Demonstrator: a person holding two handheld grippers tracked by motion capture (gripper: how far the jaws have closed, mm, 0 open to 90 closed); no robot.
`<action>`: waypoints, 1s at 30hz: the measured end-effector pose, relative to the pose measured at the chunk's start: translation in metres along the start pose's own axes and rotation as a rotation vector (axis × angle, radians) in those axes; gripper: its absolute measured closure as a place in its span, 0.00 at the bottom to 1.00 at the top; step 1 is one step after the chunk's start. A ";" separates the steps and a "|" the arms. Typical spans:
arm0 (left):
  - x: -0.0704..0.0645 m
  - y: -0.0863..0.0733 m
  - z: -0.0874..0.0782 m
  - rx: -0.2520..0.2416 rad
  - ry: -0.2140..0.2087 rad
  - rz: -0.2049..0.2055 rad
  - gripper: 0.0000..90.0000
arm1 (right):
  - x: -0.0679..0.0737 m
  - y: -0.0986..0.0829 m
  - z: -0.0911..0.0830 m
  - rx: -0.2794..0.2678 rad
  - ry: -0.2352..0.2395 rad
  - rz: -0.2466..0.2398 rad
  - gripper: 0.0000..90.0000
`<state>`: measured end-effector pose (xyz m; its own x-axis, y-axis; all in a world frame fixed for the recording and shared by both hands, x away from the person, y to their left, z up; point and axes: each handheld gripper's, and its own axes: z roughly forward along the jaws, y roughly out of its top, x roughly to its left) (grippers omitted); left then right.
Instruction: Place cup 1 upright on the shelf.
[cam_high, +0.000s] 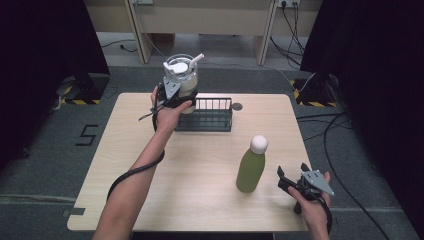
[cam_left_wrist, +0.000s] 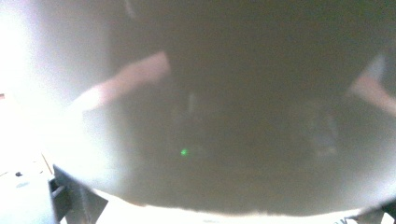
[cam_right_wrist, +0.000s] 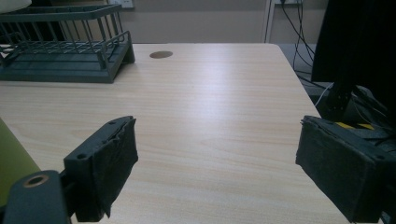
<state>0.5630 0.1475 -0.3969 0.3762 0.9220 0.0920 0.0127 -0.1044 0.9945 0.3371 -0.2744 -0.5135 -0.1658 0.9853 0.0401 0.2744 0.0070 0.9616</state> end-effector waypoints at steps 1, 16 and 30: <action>0.000 0.000 0.000 0.002 0.000 0.002 0.10 | 0.000 0.000 0.000 0.000 0.000 0.000 0.14; -0.003 -0.004 0.000 0.027 0.004 0.002 0.10 | 0.000 0.000 0.000 0.001 0.001 -0.002 0.14; -0.003 -0.015 0.007 0.066 0.008 -0.017 0.10 | 0.000 0.000 0.001 0.001 0.002 -0.002 0.14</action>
<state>0.5679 0.1438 -0.4128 0.3677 0.9269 0.0755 0.0805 -0.1127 0.9904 0.3376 -0.2747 -0.5139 -0.1686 0.9849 0.0386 0.2748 0.0094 0.9614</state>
